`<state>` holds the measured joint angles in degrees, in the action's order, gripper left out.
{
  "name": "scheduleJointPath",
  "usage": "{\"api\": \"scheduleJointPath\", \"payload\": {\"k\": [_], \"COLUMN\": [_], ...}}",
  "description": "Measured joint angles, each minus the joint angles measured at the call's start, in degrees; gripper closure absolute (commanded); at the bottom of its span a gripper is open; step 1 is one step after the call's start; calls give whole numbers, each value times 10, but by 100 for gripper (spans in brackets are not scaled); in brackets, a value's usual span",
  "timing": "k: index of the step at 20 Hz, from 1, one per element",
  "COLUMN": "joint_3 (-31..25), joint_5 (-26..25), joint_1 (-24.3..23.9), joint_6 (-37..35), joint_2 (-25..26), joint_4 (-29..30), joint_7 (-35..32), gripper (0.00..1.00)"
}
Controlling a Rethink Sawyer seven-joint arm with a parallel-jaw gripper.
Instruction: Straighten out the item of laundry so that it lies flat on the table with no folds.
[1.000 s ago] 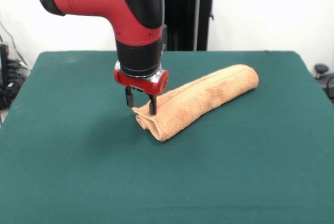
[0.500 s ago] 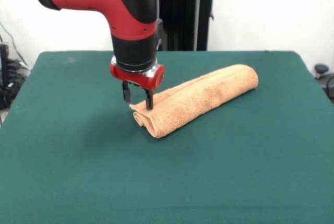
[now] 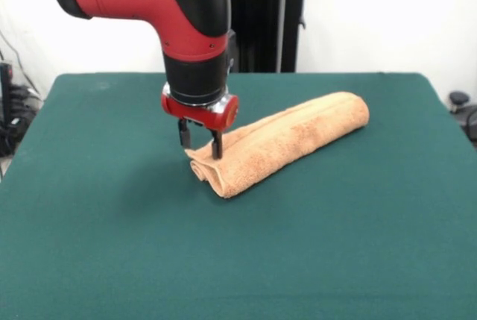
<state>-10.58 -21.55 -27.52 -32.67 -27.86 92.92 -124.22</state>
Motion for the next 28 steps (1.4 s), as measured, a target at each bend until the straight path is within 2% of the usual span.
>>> {"api": "scheduleJointPath", "payload": {"k": [11, 28], "joint_3": [0, 0], "joint_5": [0, 0], "joint_1": [1, 2], "joint_6": [20, 20], "joint_2": [22, 22], "joint_4": [-10, -10], "joint_7": [0, 0], "gripper": [0, 0]}}
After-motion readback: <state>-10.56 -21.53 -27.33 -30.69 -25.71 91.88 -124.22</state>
